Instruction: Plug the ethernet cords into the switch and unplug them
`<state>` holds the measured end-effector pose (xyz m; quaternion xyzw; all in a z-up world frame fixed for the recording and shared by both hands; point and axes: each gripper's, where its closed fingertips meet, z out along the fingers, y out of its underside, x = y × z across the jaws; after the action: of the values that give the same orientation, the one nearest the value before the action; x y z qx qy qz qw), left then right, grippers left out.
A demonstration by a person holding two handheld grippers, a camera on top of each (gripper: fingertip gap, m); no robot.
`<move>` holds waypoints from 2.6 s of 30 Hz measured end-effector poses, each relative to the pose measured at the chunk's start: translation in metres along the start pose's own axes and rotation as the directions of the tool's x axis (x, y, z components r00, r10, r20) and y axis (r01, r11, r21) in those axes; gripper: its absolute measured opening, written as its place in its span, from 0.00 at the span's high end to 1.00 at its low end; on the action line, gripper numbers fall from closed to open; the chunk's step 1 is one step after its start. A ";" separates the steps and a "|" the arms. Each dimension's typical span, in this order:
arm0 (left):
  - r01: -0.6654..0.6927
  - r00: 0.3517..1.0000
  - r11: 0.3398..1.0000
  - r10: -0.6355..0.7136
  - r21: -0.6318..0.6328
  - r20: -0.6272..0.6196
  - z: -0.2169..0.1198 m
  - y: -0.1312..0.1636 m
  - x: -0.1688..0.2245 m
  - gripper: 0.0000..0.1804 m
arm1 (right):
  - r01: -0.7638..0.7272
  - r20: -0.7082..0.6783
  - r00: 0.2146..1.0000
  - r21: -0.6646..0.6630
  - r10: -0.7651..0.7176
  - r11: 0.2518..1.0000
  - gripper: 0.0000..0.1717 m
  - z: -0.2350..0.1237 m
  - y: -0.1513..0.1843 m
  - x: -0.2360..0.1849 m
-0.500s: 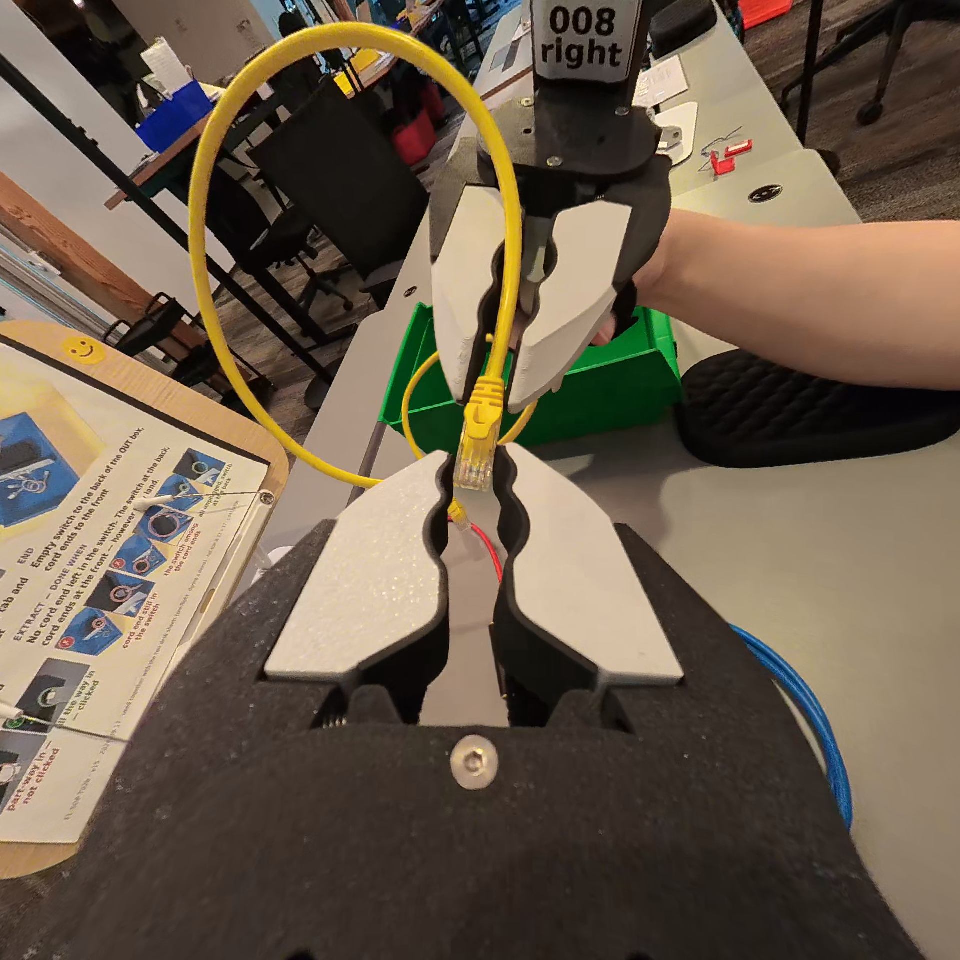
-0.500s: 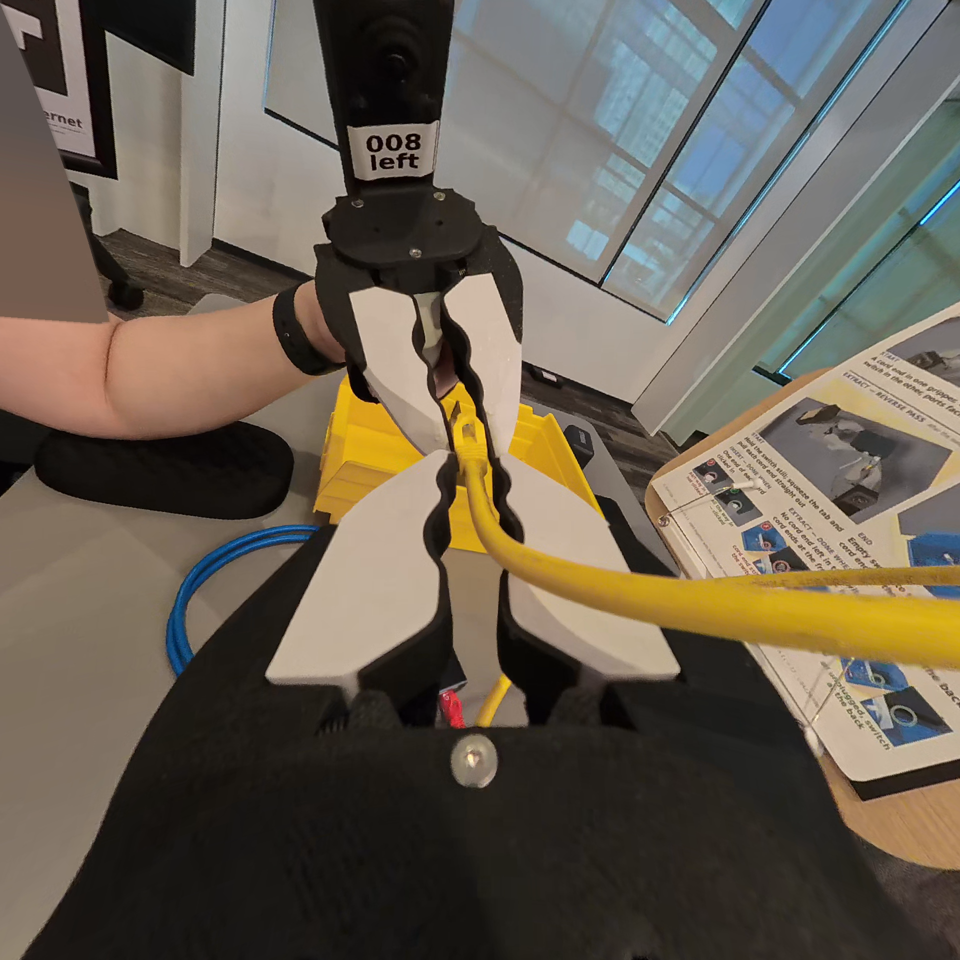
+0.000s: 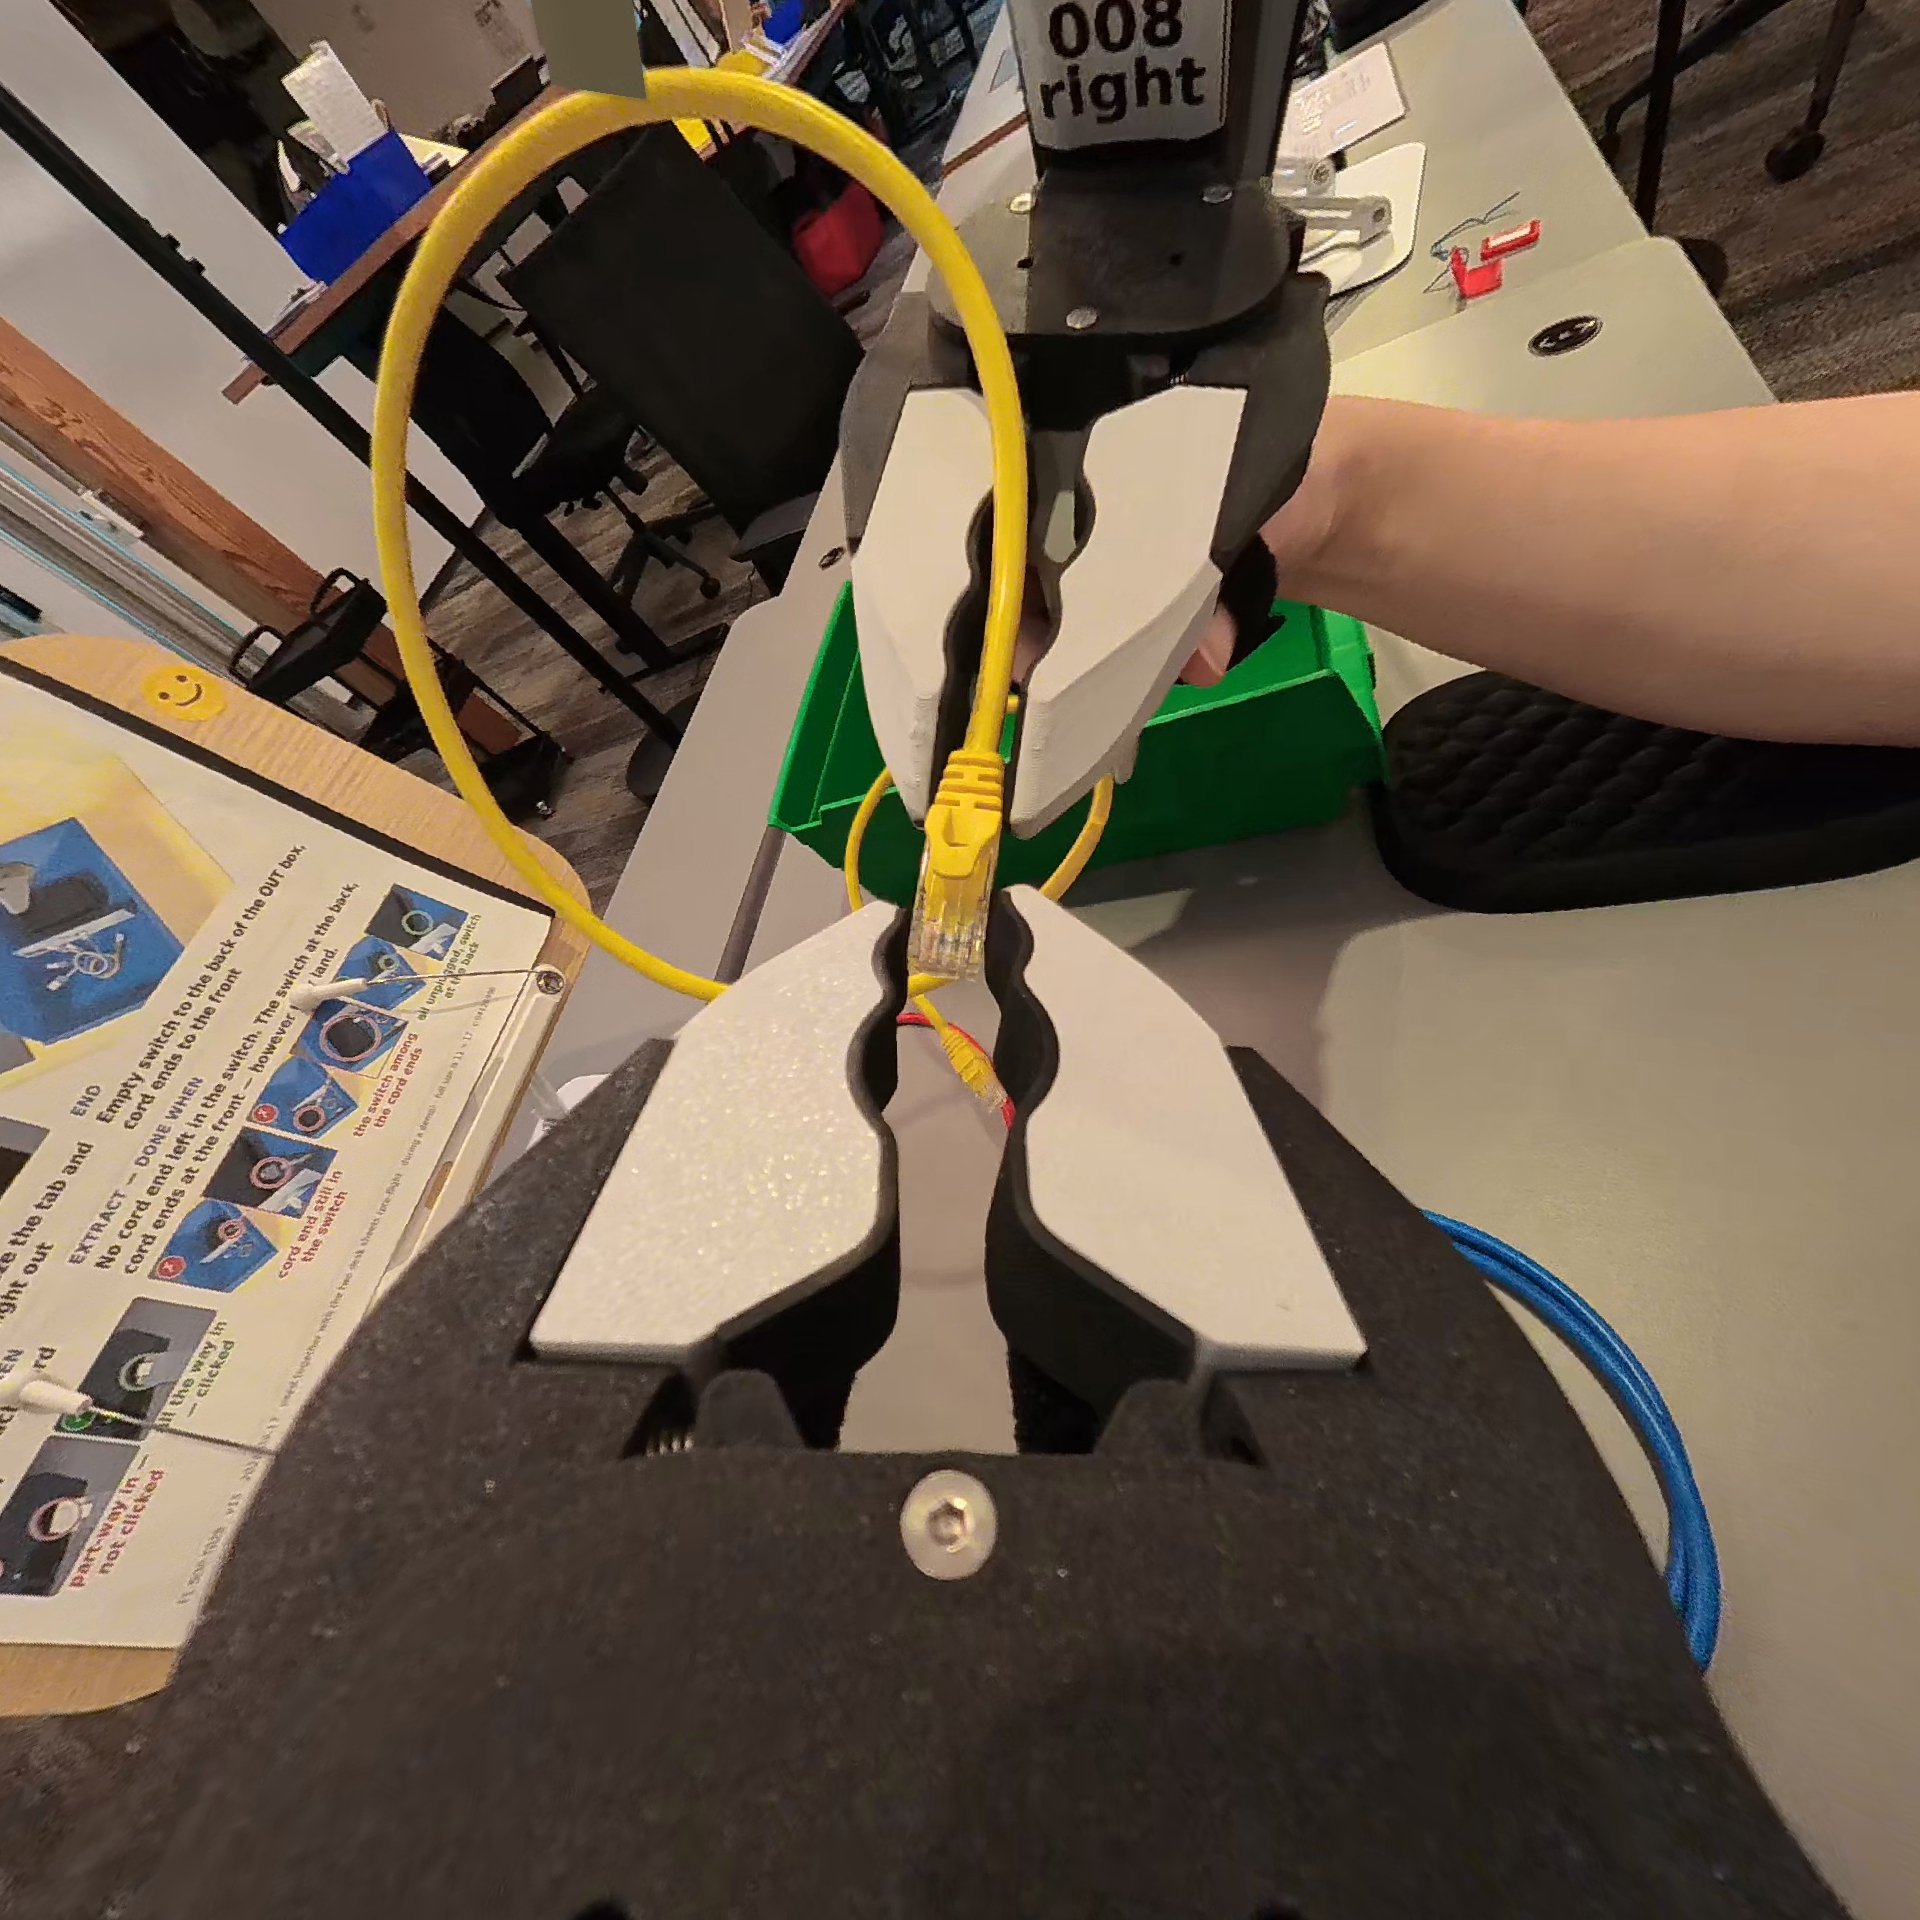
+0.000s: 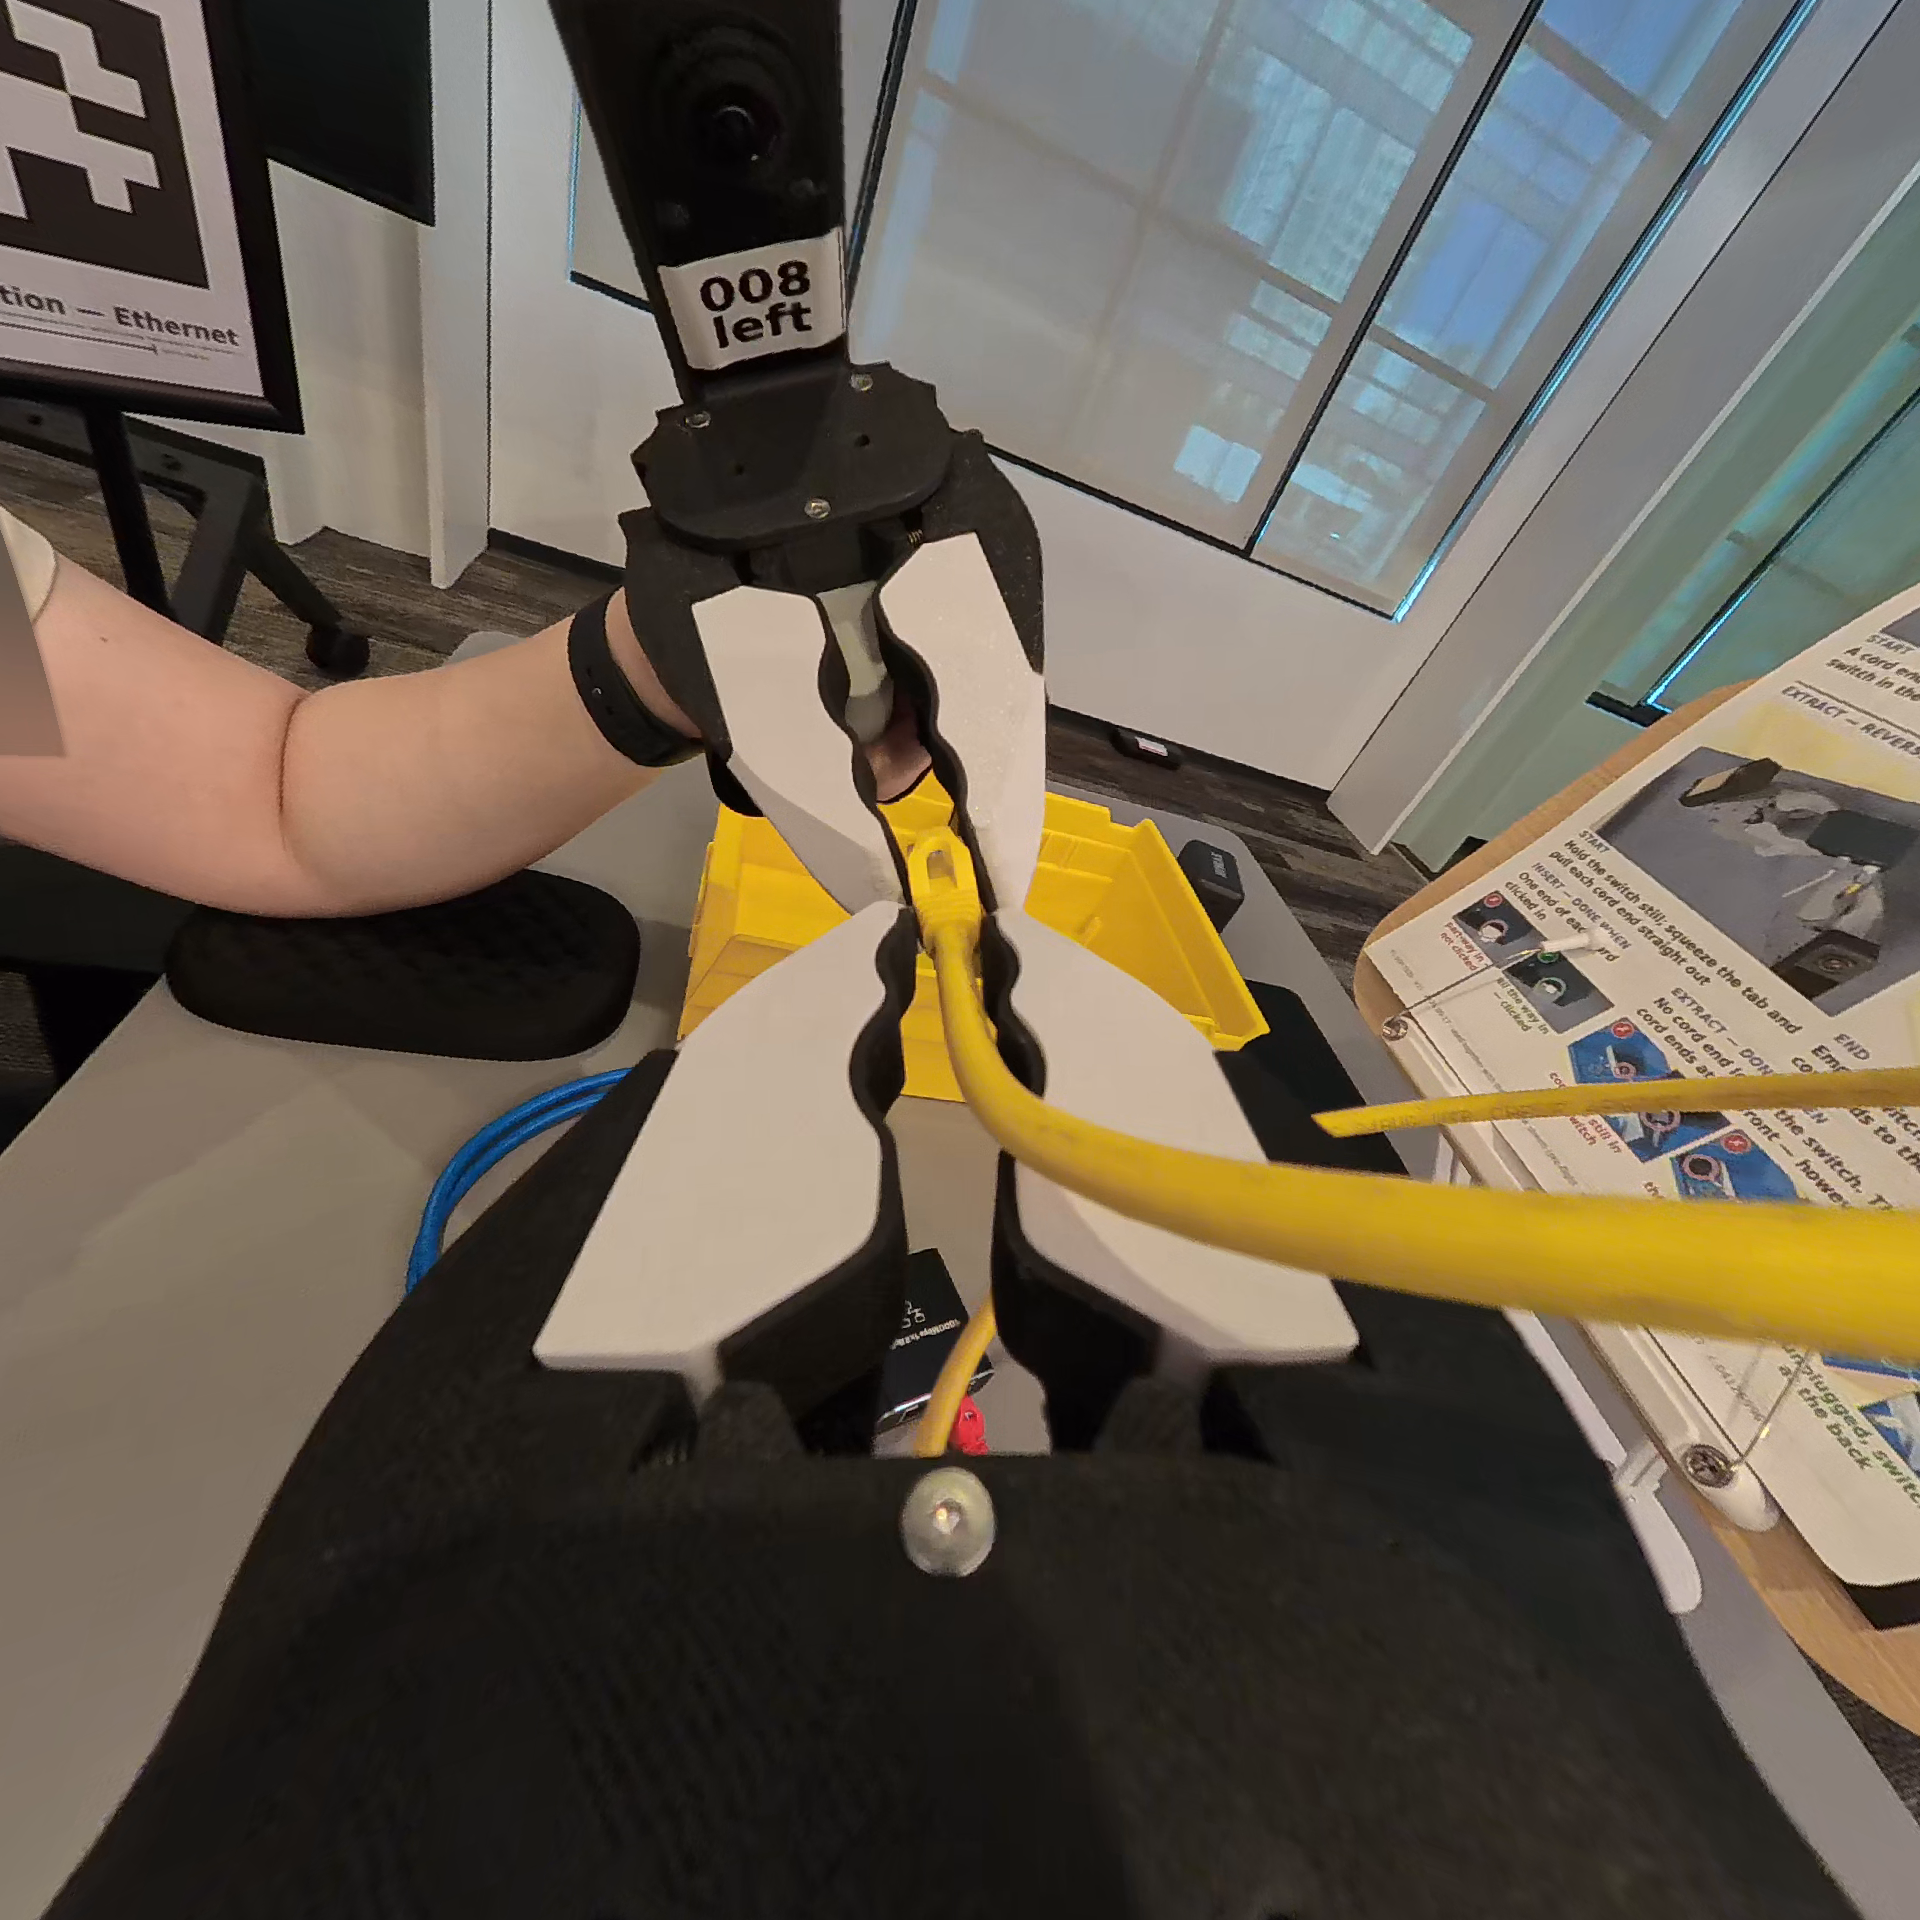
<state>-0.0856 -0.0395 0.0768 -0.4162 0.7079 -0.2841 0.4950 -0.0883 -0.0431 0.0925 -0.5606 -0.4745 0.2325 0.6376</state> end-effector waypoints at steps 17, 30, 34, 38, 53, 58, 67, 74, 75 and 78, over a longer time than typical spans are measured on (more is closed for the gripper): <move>0.018 1.000 1.000 -0.019 0.002 0.013 -0.002 0.002 -0.003 0.92 | 0.131 -0.061 0.990 -0.009 -0.131 0.991 0.93 0.002 0.000 0.001; 0.249 0.968 0.945 -0.245 -0.210 0.044 -0.001 0.052 -0.017 0.79 | 0.173 -0.135 0.976 -0.007 -0.172 0.985 0.93 -0.028 -0.008 0.013; 0.265 0.964 0.916 -0.259 -0.300 0.061 0.010 0.073 -0.016 0.80 | 0.191 -0.152 0.970 -0.010 -0.190 0.982 0.93 -0.034 -0.014 0.014; 0.306 0.951 0.881 -0.301 -0.361 0.070 0.019 0.088 -0.012 0.83 | 0.215 -0.150 0.967 0.036 -0.207 0.976 0.93 -0.047 -0.028 0.008; 0.362 0.885 0.567 -0.458 -0.740 0.082 0.073 0.183 0.036 0.77 | 0.281 -0.030 0.959 0.192 -0.281 0.940 0.94 -0.082 -0.071 -0.029; 0.238 0.919 0.485 -0.394 -0.841 0.033 0.066 0.212 0.033 0.75 | 0.294 -0.030 0.955 0.224 -0.295 0.929 0.94 -0.090 -0.077 -0.032; 0.164 0.901 0.423 -0.432 -0.891 -0.040 0.069 0.230 0.049 0.66 | 0.308 -0.041 0.951 0.248 -0.308 0.918 0.93 -0.101 -0.085 -0.035; 0.158 0.881 0.395 -0.471 -0.905 -0.052 0.071 0.231 0.050 0.66 | 0.306 -0.039 0.951 0.240 -0.306 0.921 0.93 -0.100 -0.083 -0.034; 0.158 0.880 0.399 -0.472 -0.903 -0.055 0.072 0.231 0.051 0.66 | 0.306 -0.037 0.951 0.235 -0.306 0.923 0.93 -0.099 -0.082 -0.034; 0.145 0.881 0.396 -0.469 -0.907 -0.063 0.072 0.231 0.051 0.66 | 0.305 -0.027 0.951 0.222 -0.307 0.926 0.93 -0.094 -0.080 -0.035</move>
<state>-0.0977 0.0306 -0.1597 -0.6853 0.7273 -0.0250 0.0271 -0.0408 -0.1396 0.1628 -0.4033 -0.5296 0.1844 0.7231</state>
